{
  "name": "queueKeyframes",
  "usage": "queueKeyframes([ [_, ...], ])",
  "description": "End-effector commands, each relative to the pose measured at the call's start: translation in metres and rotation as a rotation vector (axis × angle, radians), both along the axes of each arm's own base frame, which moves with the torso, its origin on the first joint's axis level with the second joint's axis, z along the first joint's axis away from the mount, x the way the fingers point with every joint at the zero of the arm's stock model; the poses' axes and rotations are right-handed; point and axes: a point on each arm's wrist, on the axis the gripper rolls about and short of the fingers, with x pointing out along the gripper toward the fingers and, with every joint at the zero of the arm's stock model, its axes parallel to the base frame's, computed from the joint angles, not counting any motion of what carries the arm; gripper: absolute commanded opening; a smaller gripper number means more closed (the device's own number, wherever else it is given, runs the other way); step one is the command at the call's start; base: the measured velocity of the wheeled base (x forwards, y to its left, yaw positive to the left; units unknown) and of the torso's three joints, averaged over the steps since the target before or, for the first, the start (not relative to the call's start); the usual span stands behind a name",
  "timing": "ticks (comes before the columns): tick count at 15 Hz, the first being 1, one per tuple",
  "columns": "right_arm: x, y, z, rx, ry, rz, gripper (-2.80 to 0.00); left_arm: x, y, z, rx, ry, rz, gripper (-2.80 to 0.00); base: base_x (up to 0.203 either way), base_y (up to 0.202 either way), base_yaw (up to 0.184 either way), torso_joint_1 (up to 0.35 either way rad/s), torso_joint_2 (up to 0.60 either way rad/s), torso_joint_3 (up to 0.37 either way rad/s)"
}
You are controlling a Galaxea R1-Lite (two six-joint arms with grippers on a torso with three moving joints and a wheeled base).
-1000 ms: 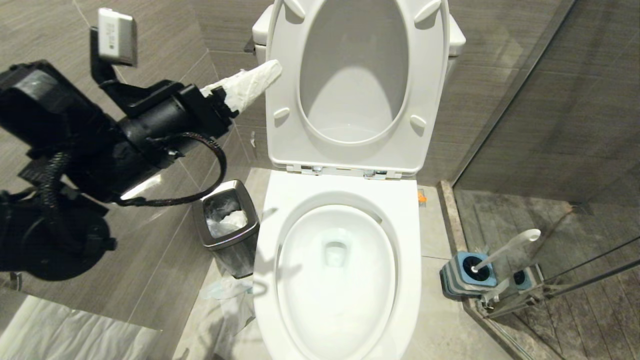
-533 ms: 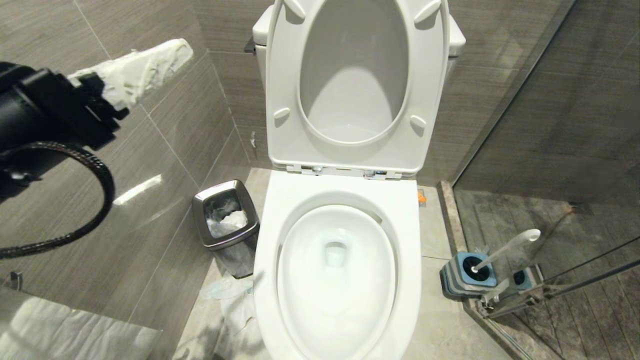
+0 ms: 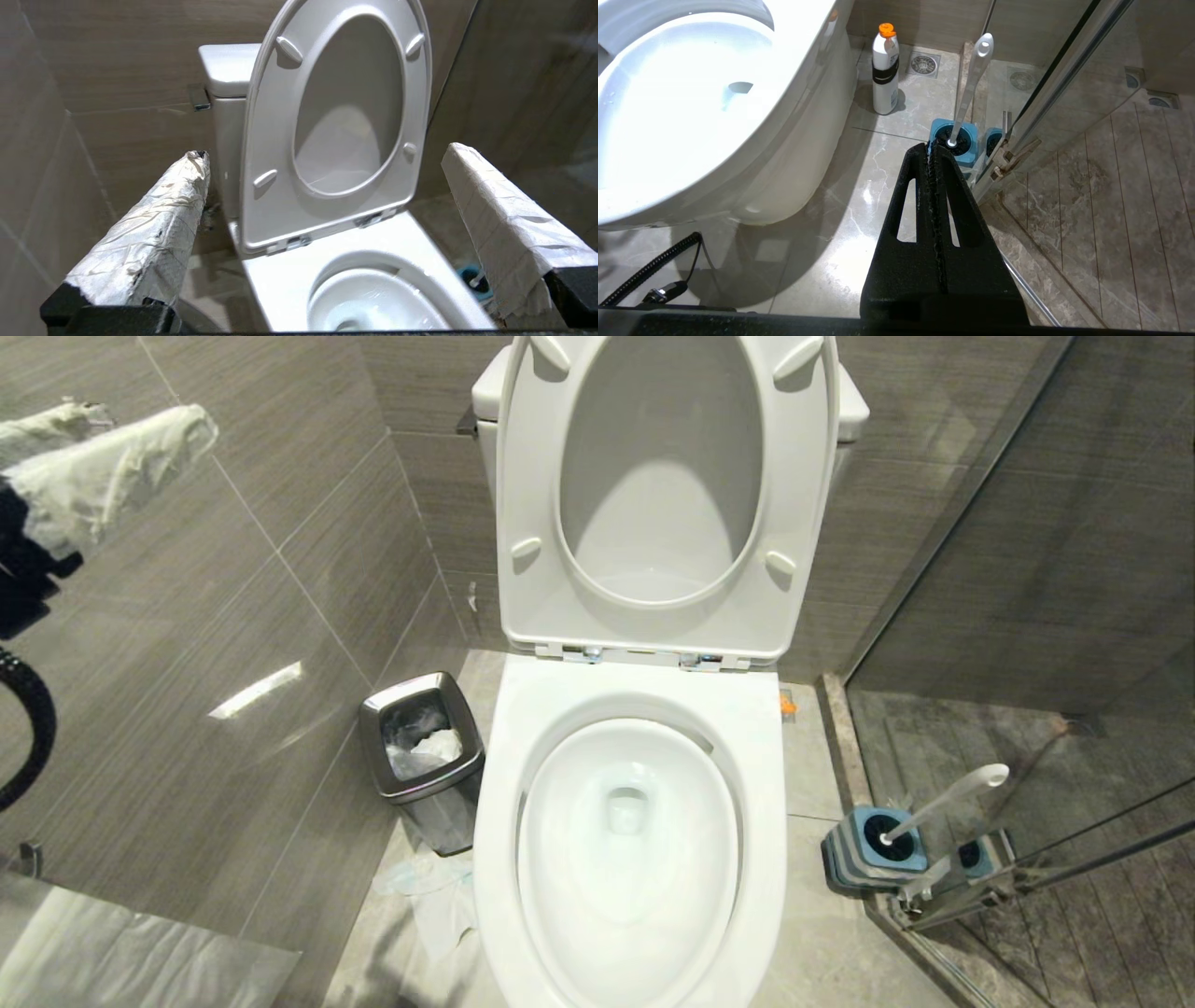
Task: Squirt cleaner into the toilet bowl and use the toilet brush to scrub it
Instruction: Pour in the cleaning agent
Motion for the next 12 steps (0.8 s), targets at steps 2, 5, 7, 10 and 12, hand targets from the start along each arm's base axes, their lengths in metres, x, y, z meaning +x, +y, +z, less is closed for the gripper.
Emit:
queueKeyframes([
  [2, 0.0, 0.0, 0.0, 0.0, 0.0, 0.0, -2.8, -0.018, 0.006, 0.007, 0.042, -0.075, 0.039, 0.0, 0.0, 0.0, 0.0, 0.0, 0.0, 0.0],
  [5, 0.0, 0.0, 0.0, 0.0, 0.002, 0.0, -2.8, -0.025, 0.011, 0.009, 0.037, -0.093, 0.071, -2.8, 0.0, 0.0, 0.0, 0.0, 0.0, 0.0],
  [7, 0.0, 0.0, 0.0, 0.0, 0.002, 0.0, -2.8, -0.025, 0.012, 0.013, 0.032, -0.109, 0.074, -2.8, 0.0, 0.0, 0.0, 0.0, 0.0, 0.0],
  [10, 0.0, 0.0, 0.0, 0.0, 0.001, 0.0, -2.8, -0.027, 0.013, 0.028, 0.01, -0.15, 0.1, -2.8, 0.0, 0.0, 0.0, 0.0, 0.0, 0.0],
  [12, 0.0, 0.0, 0.0, 0.0, 0.002, 0.0, -2.8, -0.033, 0.014, 0.042, -0.007, -0.186, 0.116, -2.8, 0.0, 0.0, 0.0, 0.0, 0.0, 0.0],
])
